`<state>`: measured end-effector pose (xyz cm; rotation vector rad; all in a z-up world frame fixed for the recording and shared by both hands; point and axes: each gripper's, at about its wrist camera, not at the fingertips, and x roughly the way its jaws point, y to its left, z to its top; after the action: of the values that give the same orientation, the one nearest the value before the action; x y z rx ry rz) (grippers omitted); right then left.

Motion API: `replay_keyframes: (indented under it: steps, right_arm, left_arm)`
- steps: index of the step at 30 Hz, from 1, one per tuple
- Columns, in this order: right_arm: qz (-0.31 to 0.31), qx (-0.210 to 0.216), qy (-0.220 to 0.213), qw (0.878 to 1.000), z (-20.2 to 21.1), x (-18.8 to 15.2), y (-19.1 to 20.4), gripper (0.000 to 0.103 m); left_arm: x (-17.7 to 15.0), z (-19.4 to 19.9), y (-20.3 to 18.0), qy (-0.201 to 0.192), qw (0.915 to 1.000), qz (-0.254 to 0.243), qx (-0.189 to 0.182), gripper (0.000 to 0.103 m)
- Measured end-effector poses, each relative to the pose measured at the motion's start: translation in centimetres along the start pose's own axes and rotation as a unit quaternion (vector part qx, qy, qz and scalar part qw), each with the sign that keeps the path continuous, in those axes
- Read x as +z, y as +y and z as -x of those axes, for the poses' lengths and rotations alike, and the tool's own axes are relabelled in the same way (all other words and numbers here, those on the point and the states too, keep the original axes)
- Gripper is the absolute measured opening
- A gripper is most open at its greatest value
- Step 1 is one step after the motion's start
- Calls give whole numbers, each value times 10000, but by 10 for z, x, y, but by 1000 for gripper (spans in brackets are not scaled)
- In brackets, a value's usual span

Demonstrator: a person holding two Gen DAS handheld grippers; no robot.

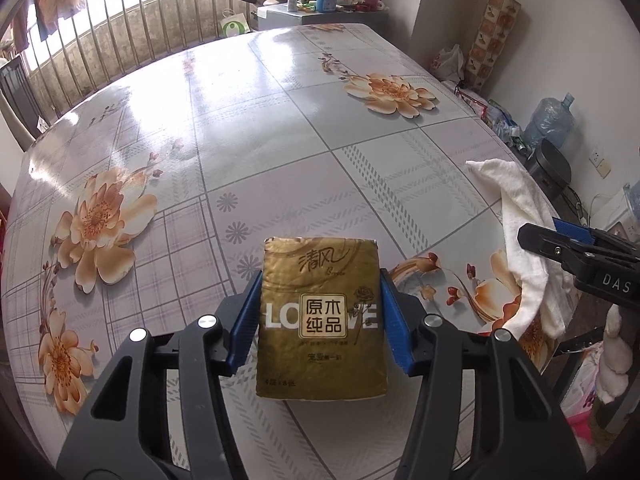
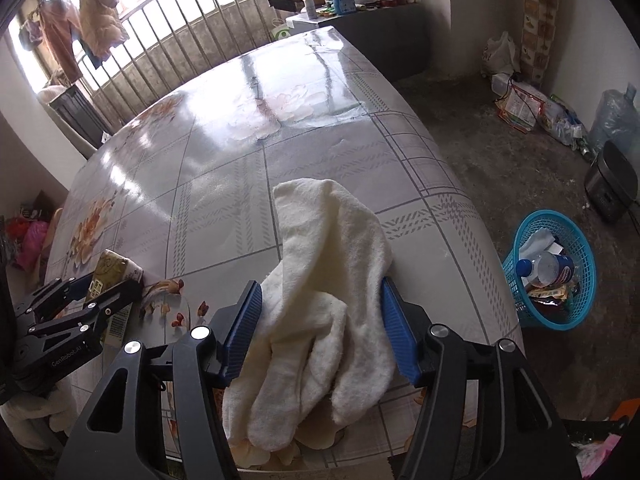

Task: Collect trash
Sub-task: 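Grasp the gold LOVE tissue pack with the left gripper while the right gripper holds the gloves, then carry the tissue pack and gloves over the wastebasket and release both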

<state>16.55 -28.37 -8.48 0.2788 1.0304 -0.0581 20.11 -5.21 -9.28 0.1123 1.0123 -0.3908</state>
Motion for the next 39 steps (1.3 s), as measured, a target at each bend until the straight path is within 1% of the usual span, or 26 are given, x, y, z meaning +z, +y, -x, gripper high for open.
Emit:
replay_keyframes:
  steps: [2,5,9,10,12,14,17,21,26,29,32,34,36,39]
  right_arm:
    - [34,-89,-5,10000,0,0,3,58]
    - [-78,-94,15,9999,1,0,2,47]
    - [-174,14,77,9998,2,0,-1,32]
    - [-193,43,90,9998,2,0,-1,29]
    - [-252,134,110,9995,2,0,-1,22]
    - [-305,232,119,9992,3,-1,-1,18]
    - [-381,381,101,9985,5,0,-2,15]
    - [-448,516,19,9977,11,2,-4,14]
    - [-568,610,-276,9961,30,10,-15,13]
    - [-769,554,-635,9935,55,19,-35,13]
    - [-1081,243,-1189,9867,91,23,-70,13]
    - [-1397,-2,-1551,9780,117,20,-101,13]
    - [-1739,-280,-1829,9672,140,14,-135,13]
    - [-2313,-600,-2042,9493,159,-2,-186,13]
  left_arm:
    - [0,0,0,-11,10000,-20,13,50]
    - [-1,1,0,-34,10000,-19,-1,50]
    - [-1,3,2,-38,10000,-9,-37,50]
    - [-2,3,2,-41,10000,-9,-33,50]
    - [-2,4,3,-59,10000,-3,-22,50]
    - [-3,6,4,-89,10000,-2,-4,49]
    - [-4,10,3,-138,9999,-20,20,49]
    - [-4,17,2,-219,9997,-36,34,49]
    - [3,31,-1,-389,9992,-88,-49,49]
    - [18,47,-10,-599,9977,-208,-219,49]
    - [46,62,-32,-862,9939,-469,-507,49]
    - [67,71,-56,-1036,9890,-749,-740,49]
    - [90,76,-87,-1142,9820,-1079,-1051,49]
    - [120,72,-146,-1163,9696,-1578,-1465,49]
